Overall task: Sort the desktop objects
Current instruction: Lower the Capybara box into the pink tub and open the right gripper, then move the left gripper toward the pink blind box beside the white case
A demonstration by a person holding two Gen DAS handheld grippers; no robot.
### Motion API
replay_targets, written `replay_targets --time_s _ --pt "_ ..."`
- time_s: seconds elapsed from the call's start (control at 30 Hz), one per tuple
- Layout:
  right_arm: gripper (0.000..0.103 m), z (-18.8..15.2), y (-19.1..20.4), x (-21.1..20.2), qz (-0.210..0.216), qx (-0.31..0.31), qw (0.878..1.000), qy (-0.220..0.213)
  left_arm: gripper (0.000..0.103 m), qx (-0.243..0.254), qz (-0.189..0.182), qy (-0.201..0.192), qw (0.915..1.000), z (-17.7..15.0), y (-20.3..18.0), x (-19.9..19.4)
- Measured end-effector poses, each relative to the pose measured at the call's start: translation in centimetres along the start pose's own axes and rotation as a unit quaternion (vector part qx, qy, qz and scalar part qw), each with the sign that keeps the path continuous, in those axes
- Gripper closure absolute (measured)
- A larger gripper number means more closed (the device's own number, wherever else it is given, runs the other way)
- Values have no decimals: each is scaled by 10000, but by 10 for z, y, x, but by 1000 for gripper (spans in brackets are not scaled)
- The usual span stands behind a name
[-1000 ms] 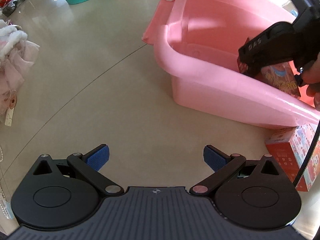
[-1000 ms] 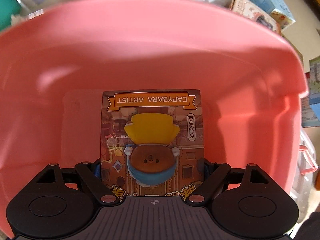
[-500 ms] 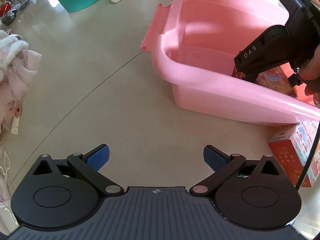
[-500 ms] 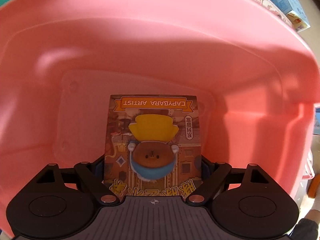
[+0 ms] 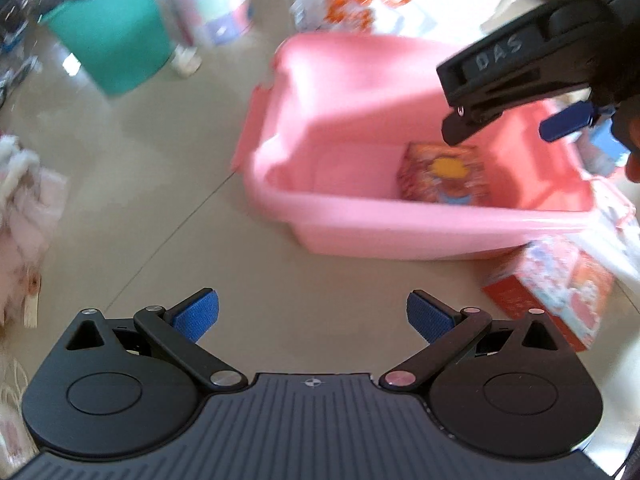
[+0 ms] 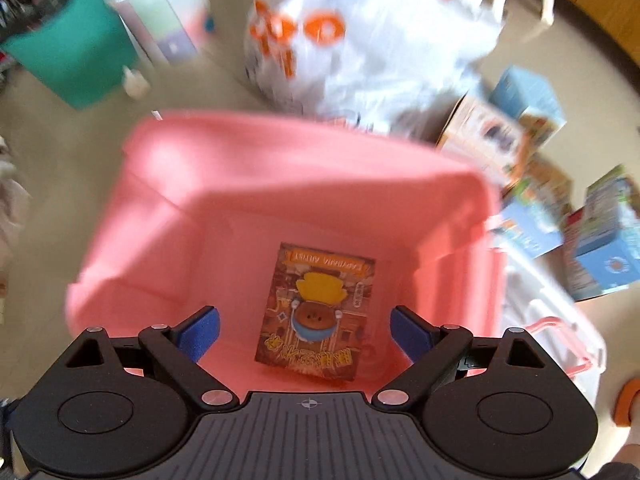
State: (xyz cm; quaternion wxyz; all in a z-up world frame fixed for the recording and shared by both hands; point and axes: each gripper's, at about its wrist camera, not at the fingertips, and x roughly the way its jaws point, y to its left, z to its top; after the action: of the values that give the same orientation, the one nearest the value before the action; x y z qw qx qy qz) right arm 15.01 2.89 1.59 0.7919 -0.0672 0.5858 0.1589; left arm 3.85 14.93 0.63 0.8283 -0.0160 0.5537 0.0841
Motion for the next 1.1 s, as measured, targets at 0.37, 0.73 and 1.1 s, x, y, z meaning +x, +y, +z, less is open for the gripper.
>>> replay_targets --time_s 0.37,0.73,1.1 --pt "3 -85 -80 -134 229 622 9745 -2142 0 720 -489 -643 9941 -5 -50 -54" --pt "0 -203 -157 -124 -287 1589 9626 -2177 0 1162 -468 -720 9895 -13 -97 -60" --pt "0 -227 -206 -11 53 4103 9006 -1435 0 1786 -467 -501 9815 -30 -130 -13"
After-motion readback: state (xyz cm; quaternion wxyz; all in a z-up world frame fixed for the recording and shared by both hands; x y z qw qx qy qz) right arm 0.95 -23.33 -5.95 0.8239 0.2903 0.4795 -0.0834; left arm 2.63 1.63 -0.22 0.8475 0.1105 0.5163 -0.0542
